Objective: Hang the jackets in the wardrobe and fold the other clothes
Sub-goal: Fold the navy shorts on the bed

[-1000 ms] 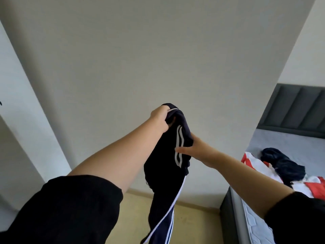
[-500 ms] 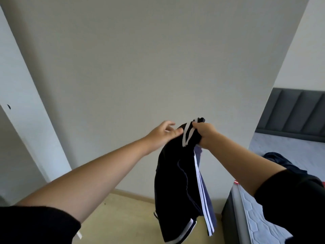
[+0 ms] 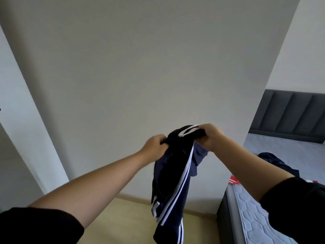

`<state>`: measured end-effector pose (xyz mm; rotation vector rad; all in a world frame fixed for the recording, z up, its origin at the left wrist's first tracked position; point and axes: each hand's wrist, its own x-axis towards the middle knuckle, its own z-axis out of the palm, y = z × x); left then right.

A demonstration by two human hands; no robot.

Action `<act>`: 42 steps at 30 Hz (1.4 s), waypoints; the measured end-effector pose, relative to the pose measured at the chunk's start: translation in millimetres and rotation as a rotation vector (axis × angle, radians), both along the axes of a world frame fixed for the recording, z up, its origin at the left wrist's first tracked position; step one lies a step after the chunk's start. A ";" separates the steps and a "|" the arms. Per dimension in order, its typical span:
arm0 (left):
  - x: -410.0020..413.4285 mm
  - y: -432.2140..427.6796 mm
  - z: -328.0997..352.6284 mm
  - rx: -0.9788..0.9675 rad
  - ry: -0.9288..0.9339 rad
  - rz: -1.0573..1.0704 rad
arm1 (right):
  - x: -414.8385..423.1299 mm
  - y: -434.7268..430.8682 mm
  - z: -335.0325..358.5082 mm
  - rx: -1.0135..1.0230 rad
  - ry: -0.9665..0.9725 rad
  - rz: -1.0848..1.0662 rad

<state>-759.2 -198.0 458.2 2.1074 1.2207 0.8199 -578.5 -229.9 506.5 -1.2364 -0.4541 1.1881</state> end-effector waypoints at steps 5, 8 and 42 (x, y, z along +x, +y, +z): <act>4.3 11.5 34.4 -0.177 -0.089 -0.098 | 26.9 -13.9 -7.0 -0.193 -0.429 0.165; 18.1 11.2 48.9 -0.185 -0.061 -0.111 | 34.4 -22.9 -8.0 -0.288 -0.915 0.229; 13.2 34.9 4.4 0.464 0.555 -0.002 | 17.5 -11.7 -6.7 -0.038 -1.292 -0.087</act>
